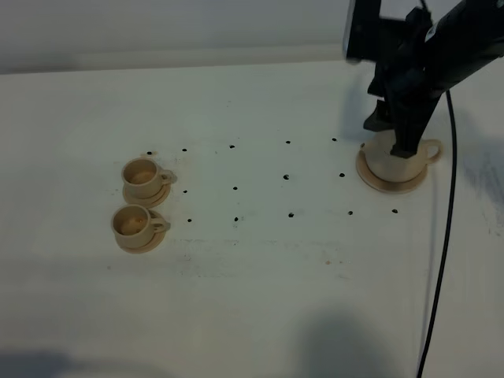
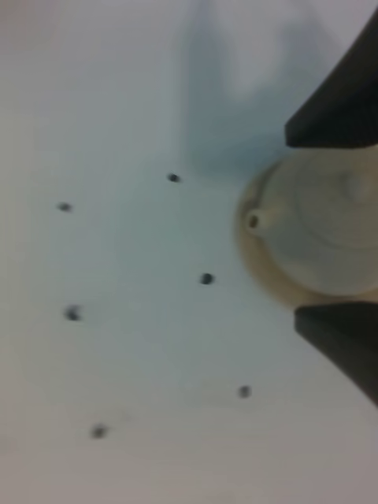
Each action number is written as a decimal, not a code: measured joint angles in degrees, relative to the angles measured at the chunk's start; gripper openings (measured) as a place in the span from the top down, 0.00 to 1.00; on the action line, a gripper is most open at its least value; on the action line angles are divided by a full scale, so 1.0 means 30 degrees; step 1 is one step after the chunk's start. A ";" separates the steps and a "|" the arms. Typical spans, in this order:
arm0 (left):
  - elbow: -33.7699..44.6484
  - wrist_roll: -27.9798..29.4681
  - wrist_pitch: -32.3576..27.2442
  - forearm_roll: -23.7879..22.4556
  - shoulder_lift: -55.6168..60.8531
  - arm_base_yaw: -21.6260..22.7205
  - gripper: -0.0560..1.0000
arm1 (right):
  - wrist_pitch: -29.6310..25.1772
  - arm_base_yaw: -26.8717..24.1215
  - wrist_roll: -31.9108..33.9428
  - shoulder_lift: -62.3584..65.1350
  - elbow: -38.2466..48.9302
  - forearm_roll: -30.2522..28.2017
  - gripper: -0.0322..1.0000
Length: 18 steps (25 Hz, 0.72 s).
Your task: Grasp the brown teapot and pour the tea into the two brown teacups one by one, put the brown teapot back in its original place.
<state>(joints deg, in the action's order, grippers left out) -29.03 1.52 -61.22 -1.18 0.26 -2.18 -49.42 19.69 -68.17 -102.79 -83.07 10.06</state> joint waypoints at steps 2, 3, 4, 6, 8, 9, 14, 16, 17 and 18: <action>0.0000 0.0000 0.0000 0.0000 0.0000 0.0000 0.44 | 0.0000 0.0000 -0.0028 -0.0652 0.0000 -0.1216 0.55; 0.0000 0.0000 0.0000 0.0000 0.0000 0.0000 0.44 | 0.0000 0.0000 0.0149 -0.0983 0.0000 -0.1908 0.55; 0.0000 0.0000 0.0000 0.0000 0.0000 0.0000 0.44 | 0.0018 0.0000 0.0403 -0.1218 0.0000 -0.2468 0.55; 0.0000 0.0000 0.0000 0.0018 0.0000 0.0000 0.44 | 0.0090 0.0000 0.0921 -0.1690 0.0000 -0.3689 0.55; 0.0000 0.0000 0.0000 0.0018 0.0000 0.0000 0.44 | 0.0318 -0.0024 0.1154 -0.2008 0.0000 -0.4388 0.55; 0.0000 0.0000 0.0000 0.0018 0.0000 0.0000 0.44 | 0.0402 -0.0108 0.1154 -0.2139 0.0000 -0.4564 0.55; 0.0000 0.0000 0.0000 0.0018 0.0000 0.0000 0.44 | 0.0154 -0.1519 -0.0362 -0.2283 0.0000 -0.4749 0.55; 0.0000 0.0000 0.0000 0.0018 0.0000 0.0000 0.44 | -0.0179 -0.2196 -0.1727 -0.2283 0.0000 -0.4439 0.55; 0.0000 0.0000 0.0000 0.0018 0.0000 0.0000 0.44 | -0.0245 -0.2522 -0.2356 -0.2283 0.0000 -0.4099 0.55; 0.0000 0.0000 0.0000 0.0018 0.0000 0.0000 0.44 | -0.0266 -0.2783 -0.3139 -0.2283 0.0000 -0.3707 0.55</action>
<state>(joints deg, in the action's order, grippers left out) -29.03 1.52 -61.22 -1.13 0.26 -2.18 -50.22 11.34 -77.59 -109.64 -83.07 -1.06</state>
